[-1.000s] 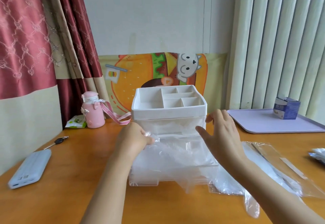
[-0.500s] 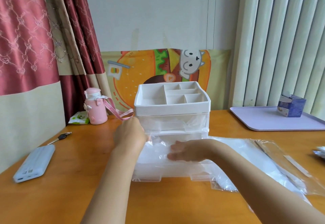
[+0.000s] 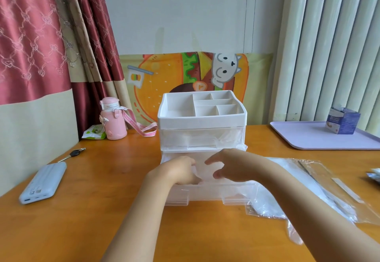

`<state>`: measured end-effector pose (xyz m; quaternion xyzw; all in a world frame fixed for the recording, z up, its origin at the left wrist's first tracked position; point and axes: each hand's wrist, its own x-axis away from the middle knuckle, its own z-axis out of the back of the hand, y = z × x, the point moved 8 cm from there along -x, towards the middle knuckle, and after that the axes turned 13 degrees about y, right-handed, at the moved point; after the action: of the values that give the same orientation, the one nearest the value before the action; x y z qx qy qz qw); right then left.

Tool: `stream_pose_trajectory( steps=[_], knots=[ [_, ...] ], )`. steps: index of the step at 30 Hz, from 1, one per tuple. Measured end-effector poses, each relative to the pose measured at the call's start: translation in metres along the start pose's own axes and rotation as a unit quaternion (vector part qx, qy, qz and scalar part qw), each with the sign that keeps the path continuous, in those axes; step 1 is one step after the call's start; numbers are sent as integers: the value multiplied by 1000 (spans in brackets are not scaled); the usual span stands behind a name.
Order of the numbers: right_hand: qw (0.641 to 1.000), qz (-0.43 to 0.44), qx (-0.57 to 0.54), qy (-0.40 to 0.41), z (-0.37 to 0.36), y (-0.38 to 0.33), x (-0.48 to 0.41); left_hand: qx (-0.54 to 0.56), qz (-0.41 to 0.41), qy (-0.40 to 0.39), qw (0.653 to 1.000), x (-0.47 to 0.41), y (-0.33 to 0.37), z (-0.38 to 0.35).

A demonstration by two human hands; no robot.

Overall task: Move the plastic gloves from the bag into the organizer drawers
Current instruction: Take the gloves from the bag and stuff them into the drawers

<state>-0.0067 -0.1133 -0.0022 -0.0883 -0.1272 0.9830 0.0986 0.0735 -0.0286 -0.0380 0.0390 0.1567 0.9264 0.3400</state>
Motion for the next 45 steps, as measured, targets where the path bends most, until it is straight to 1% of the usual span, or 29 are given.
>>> stream_pose_trajectory(
  steps=[4,10,13,16,19,22,24,28,31,33,34,36,37,38,39,40,41,42,44,45],
  knots=[
    [998,-49,41,8,3,12,4,-12,-1,-4,1000,-3,0,-4],
    [991,-58,81,-90,-37,12,-21,-29,-8,-11,999,-5,3,-5],
    [988,-73,92,-102,-42,19,-27,-21,-13,-16,1000,-3,6,-3],
    [985,-56,117,-117,-48,21,-33,-22,1,-11,1000,-2,2,2],
    [980,-43,147,-128,-48,18,-35,-59,21,-4,998,-1,-5,10],
    [977,-30,169,-128,-43,14,-35,-50,20,2,999,6,-1,20],
    [976,-20,179,-125,-39,12,-34,-52,19,-8,998,9,5,18],
    [985,4,145,-95,-19,10,-22,-92,20,-19,995,8,9,6],
    [999,42,32,-8,18,9,4,-84,40,-12,996,9,8,8],
    [996,53,-57,39,46,17,28,-67,58,-1,996,10,7,14],
    [993,51,-88,61,58,27,39,-48,62,27,997,11,10,23],
    [988,24,-108,111,76,59,56,-14,66,132,989,17,21,49],
    [985,2,-98,140,82,79,62,-4,55,197,979,23,32,62],
    [983,-23,-78,167,86,100,69,11,25,260,965,32,47,73],
    [979,-47,-57,189,87,121,73,44,-17,306,951,41,66,80],
    [976,-67,-39,203,86,139,78,91,-65,331,937,51,87,80],
    [974,-82,-20,210,83,156,82,140,-108,337,925,60,108,76],
    [974,-92,-1,206,76,170,85,181,-137,327,917,65,125,67],
    [978,-113,15,175,58,195,89,221,-168,289,916,69,153,41],
    [980,-120,1,156,49,204,91,224,-177,261,922,69,164,25]
  ],
)
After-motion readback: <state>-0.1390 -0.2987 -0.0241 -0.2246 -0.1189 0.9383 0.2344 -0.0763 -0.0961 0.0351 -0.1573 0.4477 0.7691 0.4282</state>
